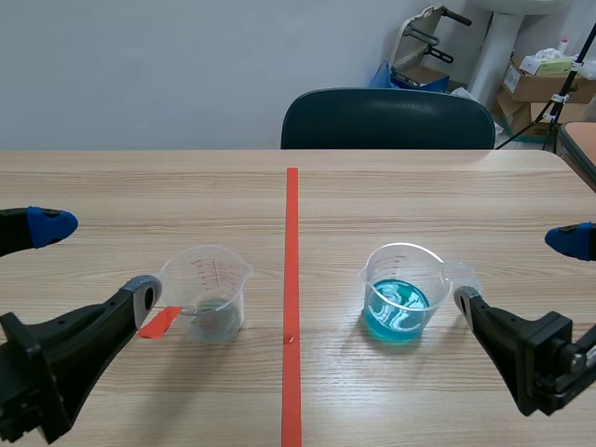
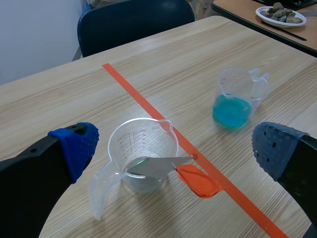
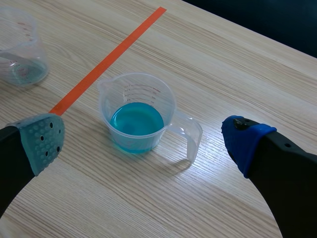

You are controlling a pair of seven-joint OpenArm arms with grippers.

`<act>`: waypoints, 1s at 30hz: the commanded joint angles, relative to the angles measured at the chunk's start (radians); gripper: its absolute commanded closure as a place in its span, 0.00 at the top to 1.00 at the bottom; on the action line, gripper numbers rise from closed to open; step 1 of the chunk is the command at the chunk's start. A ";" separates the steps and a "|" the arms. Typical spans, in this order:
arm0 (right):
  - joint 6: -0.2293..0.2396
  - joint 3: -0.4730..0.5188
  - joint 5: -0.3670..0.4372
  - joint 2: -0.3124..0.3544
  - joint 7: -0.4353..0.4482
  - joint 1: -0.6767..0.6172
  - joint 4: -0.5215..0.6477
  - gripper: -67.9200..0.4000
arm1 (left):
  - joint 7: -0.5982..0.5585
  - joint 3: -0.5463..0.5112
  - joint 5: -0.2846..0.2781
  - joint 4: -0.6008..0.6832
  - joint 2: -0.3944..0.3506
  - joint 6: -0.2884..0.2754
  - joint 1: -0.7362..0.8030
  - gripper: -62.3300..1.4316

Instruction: Do the redox reaction experiment

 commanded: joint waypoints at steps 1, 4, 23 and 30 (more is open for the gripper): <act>0.000 0.004 0.010 0.000 0.023 -0.002 0.016 1.00 | -0.012 -0.003 -0.005 0.020 0.005 0.005 -0.003 1.00; 0.000 0.004 0.010 0.000 0.024 -0.002 0.016 1.00 | -0.011 -0.003 -0.005 0.020 0.005 0.005 -0.003 1.00; 0.000 0.004 0.009 0.000 0.064 -0.002 0.016 1.00 | -0.011 -0.003 -0.005 0.020 0.005 0.006 -0.003 1.00; 0.002 0.004 -0.010 0.000 0.092 0.004 0.016 1.00 | -0.008 -0.004 -0.006 0.020 0.005 0.023 0.014 1.00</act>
